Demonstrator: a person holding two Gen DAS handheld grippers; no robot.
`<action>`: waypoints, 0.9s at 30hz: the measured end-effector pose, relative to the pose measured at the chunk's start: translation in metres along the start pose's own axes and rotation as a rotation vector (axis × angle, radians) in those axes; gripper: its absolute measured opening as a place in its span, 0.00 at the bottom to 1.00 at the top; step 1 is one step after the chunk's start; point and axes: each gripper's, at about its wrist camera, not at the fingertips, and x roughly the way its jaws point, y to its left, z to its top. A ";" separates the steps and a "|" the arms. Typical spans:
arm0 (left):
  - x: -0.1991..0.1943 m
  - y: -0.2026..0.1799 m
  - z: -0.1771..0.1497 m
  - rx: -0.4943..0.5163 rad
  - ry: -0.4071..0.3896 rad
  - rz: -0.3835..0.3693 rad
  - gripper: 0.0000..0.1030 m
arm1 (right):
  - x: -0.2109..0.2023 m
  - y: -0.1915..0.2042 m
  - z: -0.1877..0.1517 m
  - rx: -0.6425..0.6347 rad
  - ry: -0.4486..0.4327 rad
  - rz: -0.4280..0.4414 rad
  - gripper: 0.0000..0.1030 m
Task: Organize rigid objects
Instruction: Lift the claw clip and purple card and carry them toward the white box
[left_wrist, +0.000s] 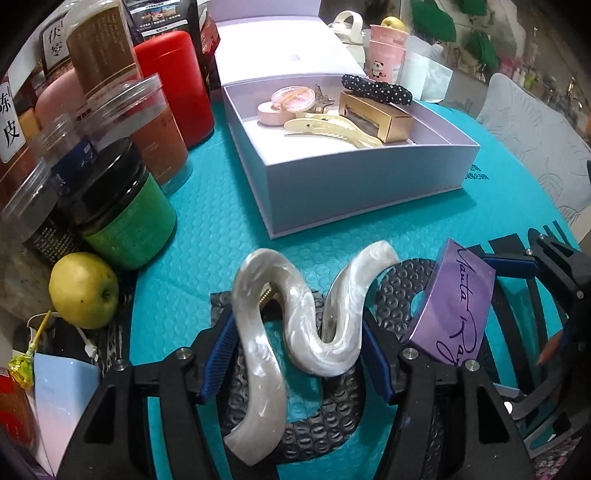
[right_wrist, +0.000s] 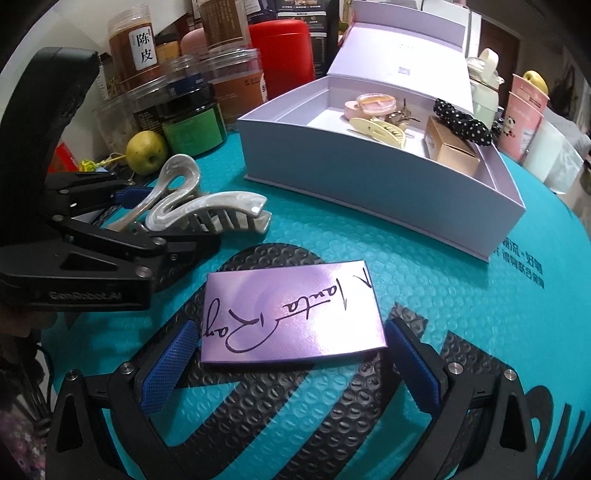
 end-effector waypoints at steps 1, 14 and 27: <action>0.000 0.001 0.000 -0.005 -0.005 -0.008 0.60 | -0.001 0.001 -0.001 -0.003 -0.003 -0.012 0.95; 0.000 0.004 0.000 -0.034 -0.056 -0.044 0.60 | -0.004 0.000 -0.003 -0.010 -0.004 0.016 0.91; -0.010 -0.001 -0.006 -0.074 -0.053 -0.080 0.59 | -0.016 -0.006 -0.011 0.031 -0.015 0.011 0.91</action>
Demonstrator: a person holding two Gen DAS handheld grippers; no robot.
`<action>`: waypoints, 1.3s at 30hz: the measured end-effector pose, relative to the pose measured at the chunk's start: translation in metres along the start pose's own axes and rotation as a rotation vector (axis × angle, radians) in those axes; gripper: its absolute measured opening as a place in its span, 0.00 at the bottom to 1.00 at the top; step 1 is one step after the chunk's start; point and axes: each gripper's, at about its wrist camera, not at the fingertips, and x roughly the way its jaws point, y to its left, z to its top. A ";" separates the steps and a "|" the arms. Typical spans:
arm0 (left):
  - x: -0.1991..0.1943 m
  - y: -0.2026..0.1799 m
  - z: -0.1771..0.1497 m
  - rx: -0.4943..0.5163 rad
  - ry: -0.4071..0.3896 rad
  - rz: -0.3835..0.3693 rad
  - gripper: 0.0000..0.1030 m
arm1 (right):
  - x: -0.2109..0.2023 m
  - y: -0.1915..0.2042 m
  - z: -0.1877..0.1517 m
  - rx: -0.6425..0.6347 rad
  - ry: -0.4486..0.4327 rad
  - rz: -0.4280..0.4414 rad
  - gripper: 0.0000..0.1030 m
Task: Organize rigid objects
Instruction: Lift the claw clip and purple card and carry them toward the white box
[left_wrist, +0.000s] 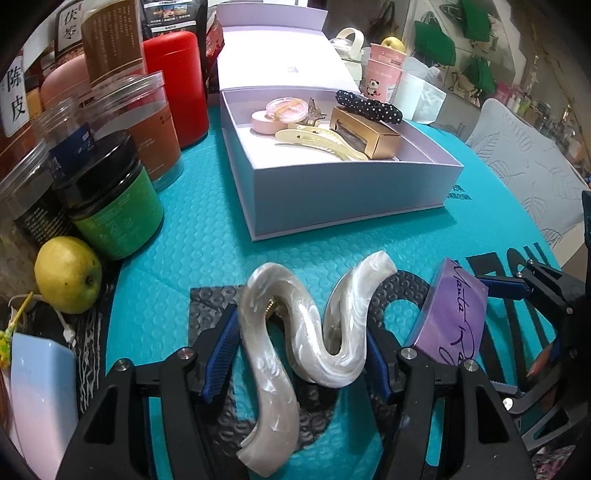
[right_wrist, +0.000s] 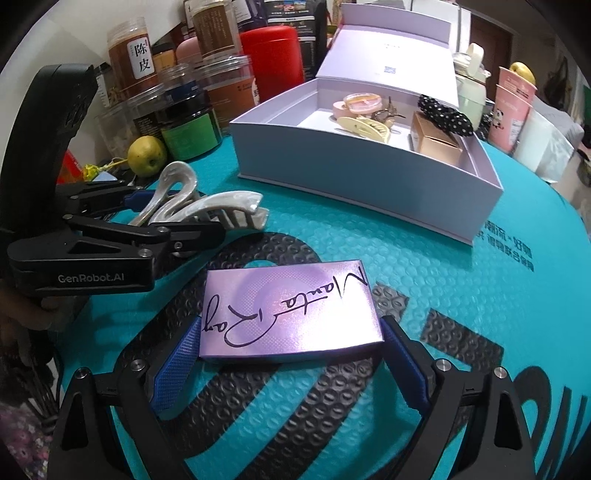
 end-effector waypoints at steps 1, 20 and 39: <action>-0.001 -0.001 0.000 -0.004 0.002 -0.006 0.59 | -0.002 -0.001 -0.001 0.002 -0.005 -0.003 0.91; -0.032 -0.021 -0.009 -0.037 -0.044 -0.039 0.59 | -0.044 -0.011 -0.016 0.072 -0.085 -0.037 0.91; -0.068 -0.033 0.002 -0.058 -0.085 -0.021 0.59 | -0.084 -0.023 -0.023 0.155 -0.138 -0.026 0.91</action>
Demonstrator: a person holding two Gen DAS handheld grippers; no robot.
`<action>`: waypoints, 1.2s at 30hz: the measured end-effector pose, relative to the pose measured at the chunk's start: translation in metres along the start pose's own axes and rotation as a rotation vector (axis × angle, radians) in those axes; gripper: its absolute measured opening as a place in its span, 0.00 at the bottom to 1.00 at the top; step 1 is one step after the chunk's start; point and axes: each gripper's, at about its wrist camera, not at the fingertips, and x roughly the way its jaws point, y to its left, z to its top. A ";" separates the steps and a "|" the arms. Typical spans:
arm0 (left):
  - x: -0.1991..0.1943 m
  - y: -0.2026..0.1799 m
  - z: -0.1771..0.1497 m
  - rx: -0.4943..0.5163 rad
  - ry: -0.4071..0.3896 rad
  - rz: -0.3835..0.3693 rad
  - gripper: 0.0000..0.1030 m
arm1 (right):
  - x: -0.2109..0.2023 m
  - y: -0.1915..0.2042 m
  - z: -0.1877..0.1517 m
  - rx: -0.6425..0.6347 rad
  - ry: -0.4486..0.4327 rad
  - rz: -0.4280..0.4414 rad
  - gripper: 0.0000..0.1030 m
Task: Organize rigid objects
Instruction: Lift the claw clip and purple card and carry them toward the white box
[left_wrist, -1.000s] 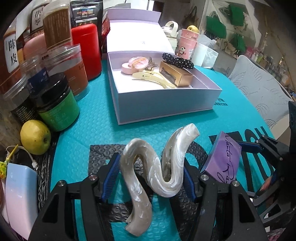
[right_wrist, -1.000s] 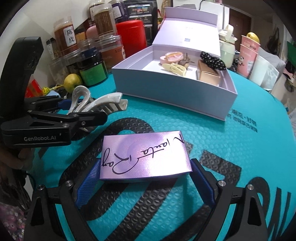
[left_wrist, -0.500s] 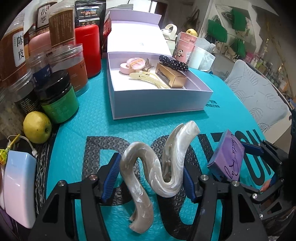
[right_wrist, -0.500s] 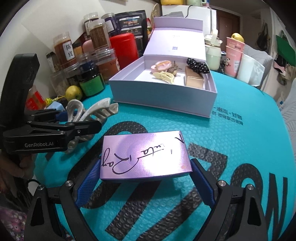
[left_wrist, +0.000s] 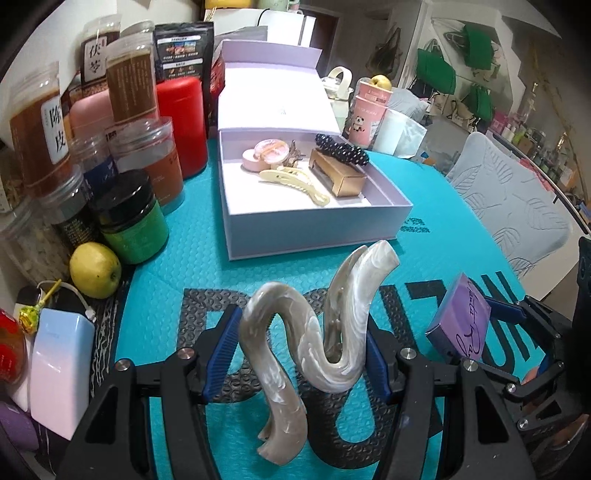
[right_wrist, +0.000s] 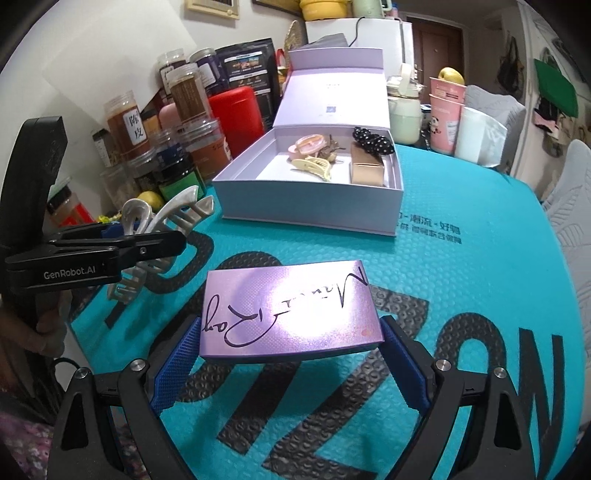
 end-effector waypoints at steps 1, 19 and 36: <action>-0.002 -0.002 0.001 0.003 -0.007 0.000 0.59 | -0.001 -0.001 0.001 0.007 -0.002 0.004 0.91; -0.010 -0.022 0.035 0.079 -0.054 -0.005 0.59 | -0.017 -0.009 0.035 0.026 -0.031 0.049 0.91; 0.003 -0.032 0.097 0.112 -0.114 -0.004 0.59 | -0.016 -0.031 0.099 0.001 -0.061 0.144 0.91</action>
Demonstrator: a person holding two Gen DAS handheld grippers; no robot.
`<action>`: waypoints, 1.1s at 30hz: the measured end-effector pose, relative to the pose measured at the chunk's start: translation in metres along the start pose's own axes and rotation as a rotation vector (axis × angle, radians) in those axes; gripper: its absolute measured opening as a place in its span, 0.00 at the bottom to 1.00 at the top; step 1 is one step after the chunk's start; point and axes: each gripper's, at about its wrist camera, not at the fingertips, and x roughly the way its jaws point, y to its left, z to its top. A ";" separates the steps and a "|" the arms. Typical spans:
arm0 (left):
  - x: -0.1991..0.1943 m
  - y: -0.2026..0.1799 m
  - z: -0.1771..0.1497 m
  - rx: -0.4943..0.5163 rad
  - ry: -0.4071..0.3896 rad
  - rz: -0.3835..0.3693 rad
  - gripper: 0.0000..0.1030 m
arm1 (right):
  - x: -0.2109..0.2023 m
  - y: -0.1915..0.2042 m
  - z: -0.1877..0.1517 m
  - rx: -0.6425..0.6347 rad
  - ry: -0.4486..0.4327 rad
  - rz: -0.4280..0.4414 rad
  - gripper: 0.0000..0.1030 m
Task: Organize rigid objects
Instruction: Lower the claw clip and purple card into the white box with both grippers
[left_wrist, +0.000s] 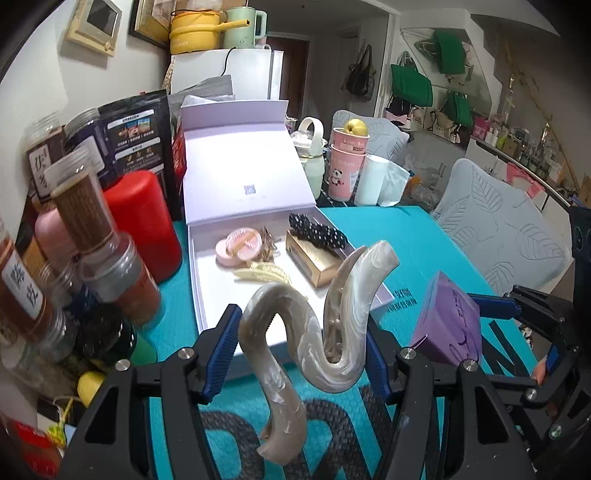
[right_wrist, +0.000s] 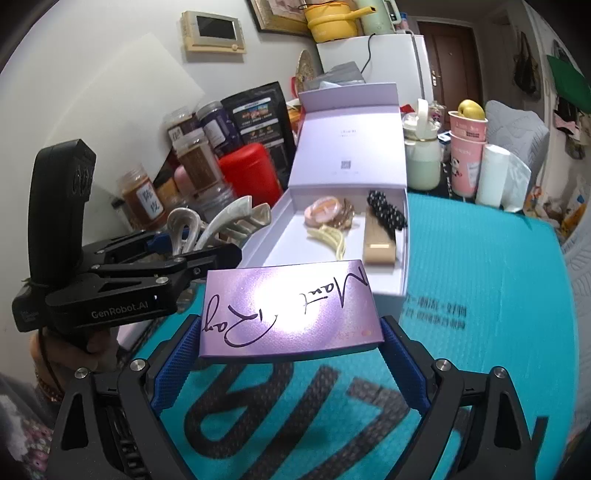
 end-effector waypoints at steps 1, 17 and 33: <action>0.002 0.000 0.003 0.003 0.000 0.001 0.59 | 0.001 -0.002 0.004 -0.004 -0.004 0.000 0.91; 0.037 0.017 0.063 0.037 -0.037 0.004 0.59 | 0.015 -0.025 0.067 -0.064 -0.064 -0.051 0.91; 0.086 0.031 0.088 0.084 -0.018 0.000 0.59 | 0.056 -0.048 0.104 -0.098 -0.067 -0.084 0.91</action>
